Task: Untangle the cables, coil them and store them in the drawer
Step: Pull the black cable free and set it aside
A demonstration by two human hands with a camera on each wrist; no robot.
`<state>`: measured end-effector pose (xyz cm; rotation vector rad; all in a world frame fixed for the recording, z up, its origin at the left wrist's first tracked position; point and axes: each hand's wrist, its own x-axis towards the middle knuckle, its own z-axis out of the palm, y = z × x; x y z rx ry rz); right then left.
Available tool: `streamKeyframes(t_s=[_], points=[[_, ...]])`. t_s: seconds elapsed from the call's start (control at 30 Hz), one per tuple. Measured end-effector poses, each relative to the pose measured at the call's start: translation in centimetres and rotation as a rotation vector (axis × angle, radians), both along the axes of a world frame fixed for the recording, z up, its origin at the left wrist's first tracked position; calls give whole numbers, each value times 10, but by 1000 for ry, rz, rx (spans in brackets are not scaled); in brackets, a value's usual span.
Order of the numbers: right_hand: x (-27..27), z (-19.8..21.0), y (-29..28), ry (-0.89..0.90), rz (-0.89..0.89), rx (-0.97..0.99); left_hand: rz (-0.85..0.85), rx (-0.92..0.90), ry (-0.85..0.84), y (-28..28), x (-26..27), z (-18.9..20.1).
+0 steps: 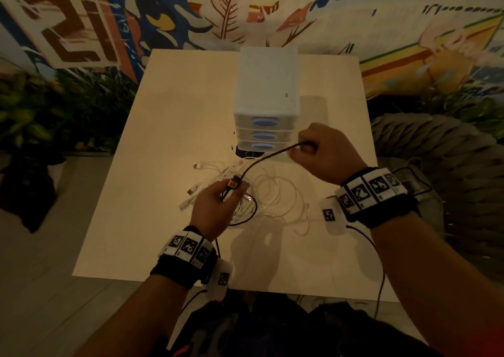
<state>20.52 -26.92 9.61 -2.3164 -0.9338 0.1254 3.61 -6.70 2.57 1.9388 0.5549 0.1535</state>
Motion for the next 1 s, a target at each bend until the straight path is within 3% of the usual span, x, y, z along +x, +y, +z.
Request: streamKeyframes(t_s=[0.13,0.23,0.33,0.5,0.63,0.83,0.9,1.0], points=[[-26,-12,-3,308,95,-311,29,-53,-17,-4,6,6],[-44,-36,-8,458,173,-347,39,-88,-17,-7,12,14],[-65,-58,1,512,202,-312,-35,-101,-50,-9,16,21],[-85,-86,22,486,47,-125,-82,-130,-50,-14,21,26],[-76,-93,29,585,-65,-24,-10,-63,-96,4,15,16],[-58,-89,20,703,-142,95,96,37,88,43,-19,-19],[-55,-81,18,725,-127,164,-3,-21,135,42,-26,-22],[-52,-61,21,693,-44,223,-251,107,237,26,-23,-22]])
